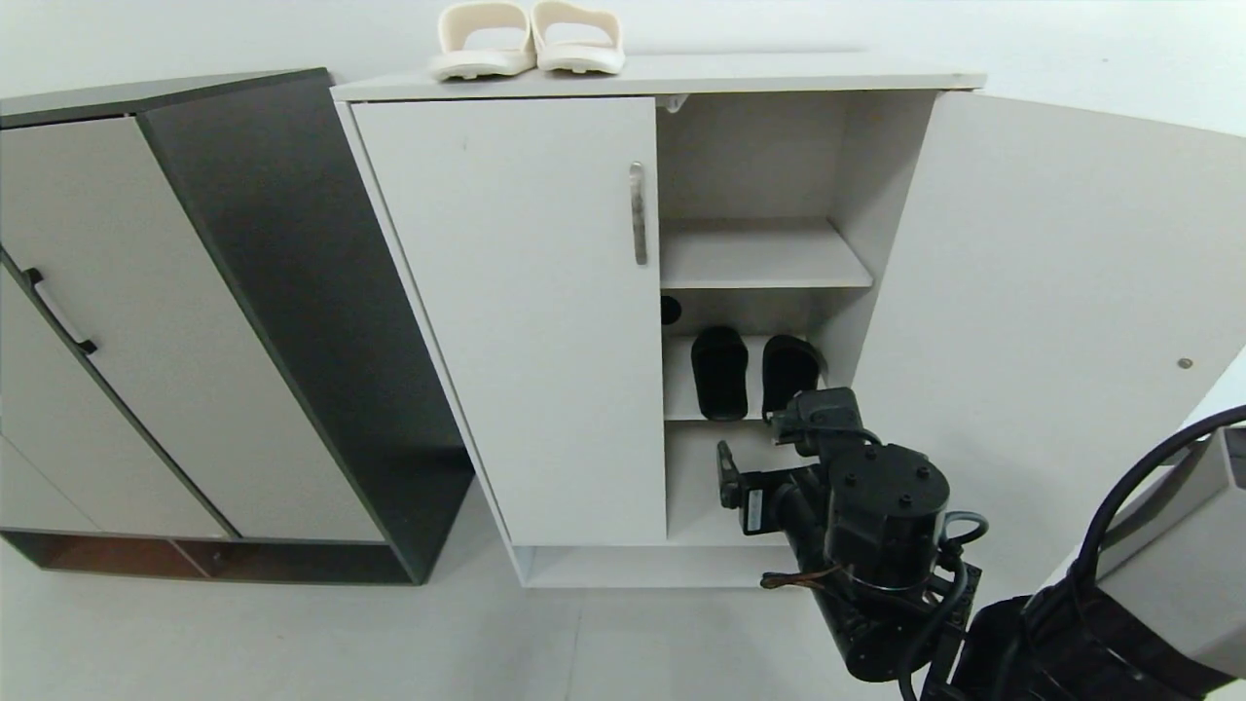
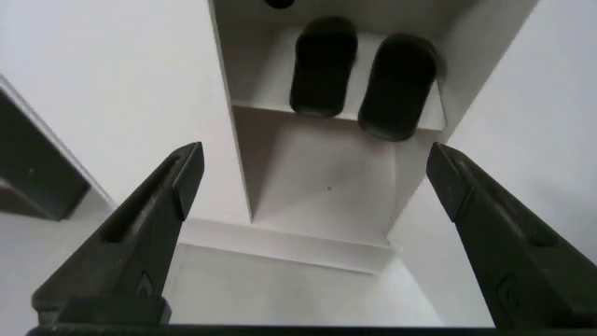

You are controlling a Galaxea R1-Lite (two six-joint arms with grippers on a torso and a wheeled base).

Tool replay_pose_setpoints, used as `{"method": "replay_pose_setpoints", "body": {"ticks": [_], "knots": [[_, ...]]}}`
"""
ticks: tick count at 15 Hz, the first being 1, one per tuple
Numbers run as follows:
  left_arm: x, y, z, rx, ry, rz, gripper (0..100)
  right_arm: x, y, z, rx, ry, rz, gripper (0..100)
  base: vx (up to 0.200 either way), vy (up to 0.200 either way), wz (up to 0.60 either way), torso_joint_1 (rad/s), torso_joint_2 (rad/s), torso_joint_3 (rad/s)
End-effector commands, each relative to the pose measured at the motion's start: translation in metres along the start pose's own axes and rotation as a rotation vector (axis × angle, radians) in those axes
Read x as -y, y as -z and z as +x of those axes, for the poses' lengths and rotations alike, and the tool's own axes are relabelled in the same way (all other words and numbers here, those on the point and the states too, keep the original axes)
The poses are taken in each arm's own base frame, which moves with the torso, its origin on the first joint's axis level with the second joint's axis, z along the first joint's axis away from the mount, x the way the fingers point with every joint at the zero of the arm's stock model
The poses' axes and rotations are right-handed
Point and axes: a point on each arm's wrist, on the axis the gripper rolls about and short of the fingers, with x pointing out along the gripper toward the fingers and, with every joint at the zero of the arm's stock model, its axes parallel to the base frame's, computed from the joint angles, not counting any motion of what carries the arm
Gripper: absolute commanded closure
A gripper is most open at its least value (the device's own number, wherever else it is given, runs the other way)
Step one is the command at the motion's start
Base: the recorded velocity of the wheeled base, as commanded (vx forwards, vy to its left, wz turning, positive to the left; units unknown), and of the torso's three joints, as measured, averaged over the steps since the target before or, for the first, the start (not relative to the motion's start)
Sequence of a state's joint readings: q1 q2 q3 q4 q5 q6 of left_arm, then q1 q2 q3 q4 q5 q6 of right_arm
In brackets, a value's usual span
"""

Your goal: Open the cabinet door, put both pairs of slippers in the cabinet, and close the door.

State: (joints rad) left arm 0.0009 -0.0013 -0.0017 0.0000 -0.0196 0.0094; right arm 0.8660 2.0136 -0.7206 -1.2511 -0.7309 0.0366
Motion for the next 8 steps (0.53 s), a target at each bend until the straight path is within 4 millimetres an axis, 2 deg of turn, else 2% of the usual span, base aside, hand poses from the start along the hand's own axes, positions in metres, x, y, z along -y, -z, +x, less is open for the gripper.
{"method": "replay_pose_setpoints", "body": {"ticks": [1, 8], "knots": [[0.0, 0.0, 0.0001, -0.001, 0.0, 0.0, 100, 0.0001, 0.0005, -0.0006, 0.001, -0.005, 0.002, 0, 0.0, 0.2, 0.0, -0.002, 0.0, -0.002], [0.0, 0.0, 0.0001, -0.001, 0.0, 0.0, 100, 0.0011, 0.0011, -0.0014, 0.015, -0.023, -0.014, 0, 0.0, 0.2, 0.0, 0.001, 0.0, 0.002]]}}
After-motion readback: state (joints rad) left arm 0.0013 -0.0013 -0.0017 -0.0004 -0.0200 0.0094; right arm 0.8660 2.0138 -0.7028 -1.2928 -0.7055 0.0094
